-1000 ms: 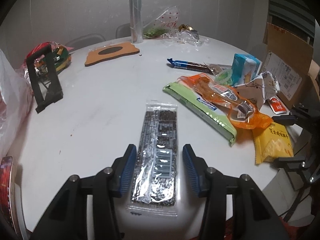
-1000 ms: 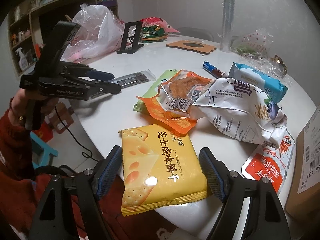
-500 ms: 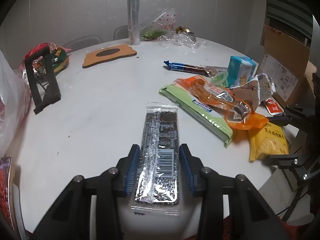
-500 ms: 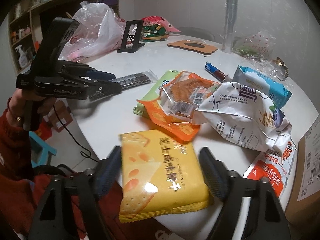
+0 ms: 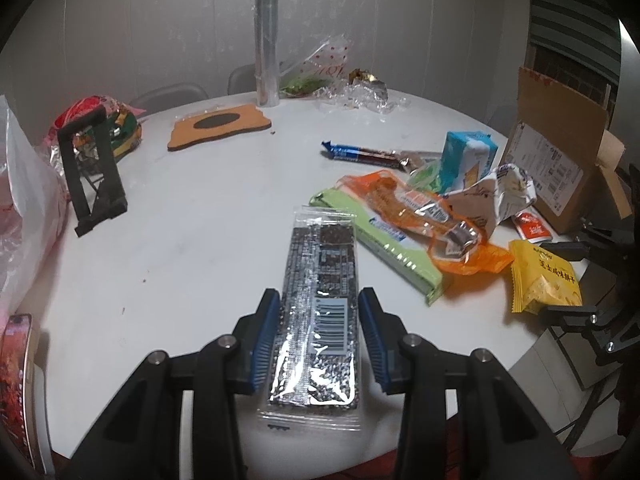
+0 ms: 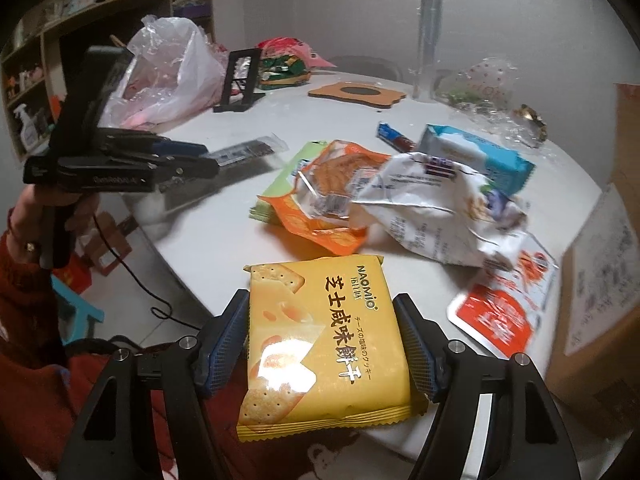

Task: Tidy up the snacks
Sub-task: 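Carry both packs into the cardboard box and open both tools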

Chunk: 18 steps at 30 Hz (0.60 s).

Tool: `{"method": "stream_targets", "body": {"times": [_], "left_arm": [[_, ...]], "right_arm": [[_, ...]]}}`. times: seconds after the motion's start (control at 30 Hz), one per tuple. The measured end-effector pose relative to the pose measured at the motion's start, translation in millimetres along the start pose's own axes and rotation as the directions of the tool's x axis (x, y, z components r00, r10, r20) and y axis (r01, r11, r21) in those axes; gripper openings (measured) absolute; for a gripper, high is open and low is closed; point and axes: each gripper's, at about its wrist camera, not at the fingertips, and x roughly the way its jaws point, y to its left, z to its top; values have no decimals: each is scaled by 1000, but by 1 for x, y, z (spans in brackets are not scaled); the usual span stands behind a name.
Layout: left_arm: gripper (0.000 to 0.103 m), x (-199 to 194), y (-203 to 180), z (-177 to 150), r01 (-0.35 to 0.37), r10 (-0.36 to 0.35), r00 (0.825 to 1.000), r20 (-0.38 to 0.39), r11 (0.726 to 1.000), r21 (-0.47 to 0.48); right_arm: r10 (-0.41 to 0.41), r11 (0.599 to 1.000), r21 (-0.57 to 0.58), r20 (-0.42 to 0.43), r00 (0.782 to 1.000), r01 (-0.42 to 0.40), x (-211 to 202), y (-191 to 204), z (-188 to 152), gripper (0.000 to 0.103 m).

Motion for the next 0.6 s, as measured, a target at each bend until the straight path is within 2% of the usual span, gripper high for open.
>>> {"method": "stream_targets", "body": {"times": [0.37,0.6], "left_arm": [[38,-19,-22,27,35,-37,996,75,999,32],[38,-42,-39,59,51,-62,986,158,996,73]], "right_arm": [[-45,999,31,52,998,43,-31,-7,-3,68],[-31,999,34,113,993,27,-53,-4,11,68]]}}
